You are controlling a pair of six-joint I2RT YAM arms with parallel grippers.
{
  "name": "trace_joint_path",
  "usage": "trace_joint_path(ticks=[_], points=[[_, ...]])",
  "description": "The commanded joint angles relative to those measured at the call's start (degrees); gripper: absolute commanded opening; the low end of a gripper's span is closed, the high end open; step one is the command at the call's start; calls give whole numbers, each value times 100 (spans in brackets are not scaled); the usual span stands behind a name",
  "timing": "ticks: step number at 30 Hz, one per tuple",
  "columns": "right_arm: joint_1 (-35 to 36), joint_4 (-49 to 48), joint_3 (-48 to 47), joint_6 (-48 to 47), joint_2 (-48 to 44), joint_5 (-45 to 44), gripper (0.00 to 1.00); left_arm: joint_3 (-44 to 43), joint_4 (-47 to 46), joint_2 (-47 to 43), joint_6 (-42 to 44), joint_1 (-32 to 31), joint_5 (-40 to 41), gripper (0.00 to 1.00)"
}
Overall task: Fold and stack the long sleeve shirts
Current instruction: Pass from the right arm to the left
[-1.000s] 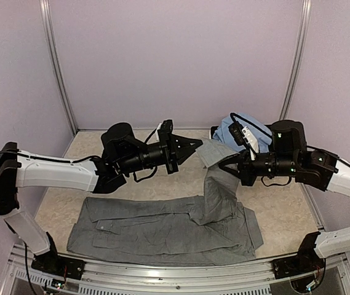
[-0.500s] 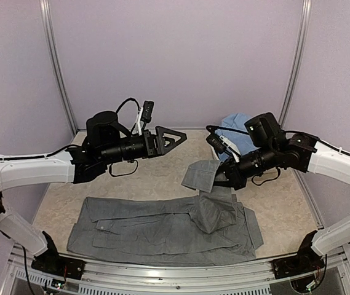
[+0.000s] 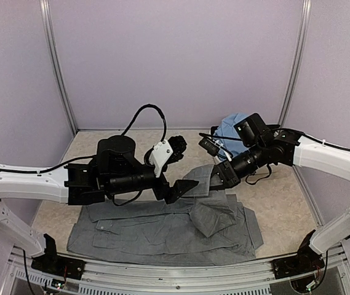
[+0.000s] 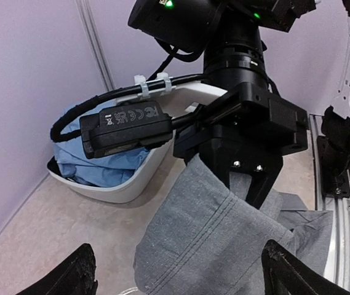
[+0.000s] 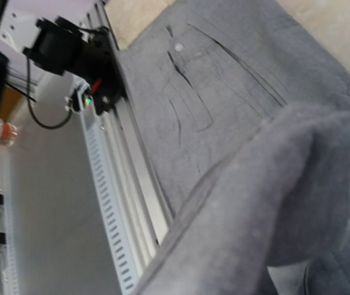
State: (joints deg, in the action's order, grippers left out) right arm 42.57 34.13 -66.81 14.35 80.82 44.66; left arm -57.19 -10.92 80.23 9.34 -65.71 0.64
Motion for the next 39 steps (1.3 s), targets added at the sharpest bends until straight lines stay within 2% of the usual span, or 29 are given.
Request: trace_joint_path(ticks=[1, 4, 11, 16, 18, 20, 24, 27, 31, 36, 39], points=[[-133, -276, -1, 383, -41, 258, 0, -196, 42, 180, 894, -445, 1672, 85], [-169, -381, -3, 539, -32, 300, 0, -134, -259, 356, 1457, -913, 2306, 88], [-193, -482, 62, 675, -47, 322, 0, -179, -557, 733, 1815, -1170, 2552, 84], [-195, -604, 192, 707, -104, 345, 0, -384, -773, 1106, 2141, -1277, 3126, 74], [-198, -651, 261, 724, -110, 358, 0, -444, -863, 1231, 2190, -1284, 3111, 69], [-195, -653, 290, 717, -111, 335, 0, -505, -866, 1273, 2196, -1286, 3035, 59], [-191, -654, 327, 701, -114, 320, 0, -497, -879, 1252, 2197, -1278, 2908, 55], [-196, -653, 326, 684, -134, 332, 0, -487, -870, 1245, 2182, -1269, 2858, 44], [-193, -629, 356, 648, -132, 310, 0, -499, -773, 1266, 2097, -1209, 2805, 23], [-191, -627, 372, 646, -171, 275, 0, -503, -704, 1250, 2012, -1138, 2748, 19], [-188, -607, 400, 635, -171, 243, 0, -532, -642, 1258, 1994, -1125, 2785, 11]])
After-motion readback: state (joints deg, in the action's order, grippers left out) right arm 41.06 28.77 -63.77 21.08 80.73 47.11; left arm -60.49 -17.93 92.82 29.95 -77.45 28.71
